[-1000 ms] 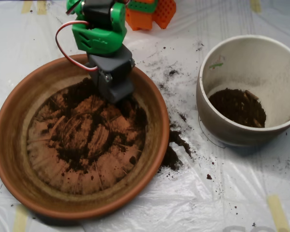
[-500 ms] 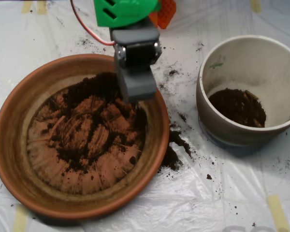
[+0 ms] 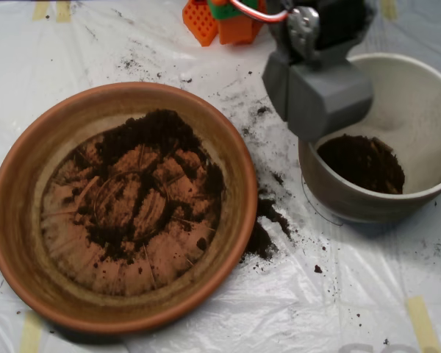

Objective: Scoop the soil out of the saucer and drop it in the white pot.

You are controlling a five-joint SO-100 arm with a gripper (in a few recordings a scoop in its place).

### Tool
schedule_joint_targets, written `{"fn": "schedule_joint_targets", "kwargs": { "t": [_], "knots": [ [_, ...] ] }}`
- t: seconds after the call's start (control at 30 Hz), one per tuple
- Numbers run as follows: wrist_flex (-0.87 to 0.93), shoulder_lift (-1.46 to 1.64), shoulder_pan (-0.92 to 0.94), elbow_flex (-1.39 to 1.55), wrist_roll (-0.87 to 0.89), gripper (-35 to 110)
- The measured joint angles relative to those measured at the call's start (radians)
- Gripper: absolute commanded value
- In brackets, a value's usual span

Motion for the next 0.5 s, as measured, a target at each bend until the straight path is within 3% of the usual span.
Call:
{"fn": "schedule_joint_targets", "kwargs": {
  "t": [0.13, 0.5],
  "knots": [
    [0.049, -0.060, -0.112, -0.055, -0.023, 12],
    [0.015, -0.008, -0.192, 0.107, -0.037, 18]
  ]
}}
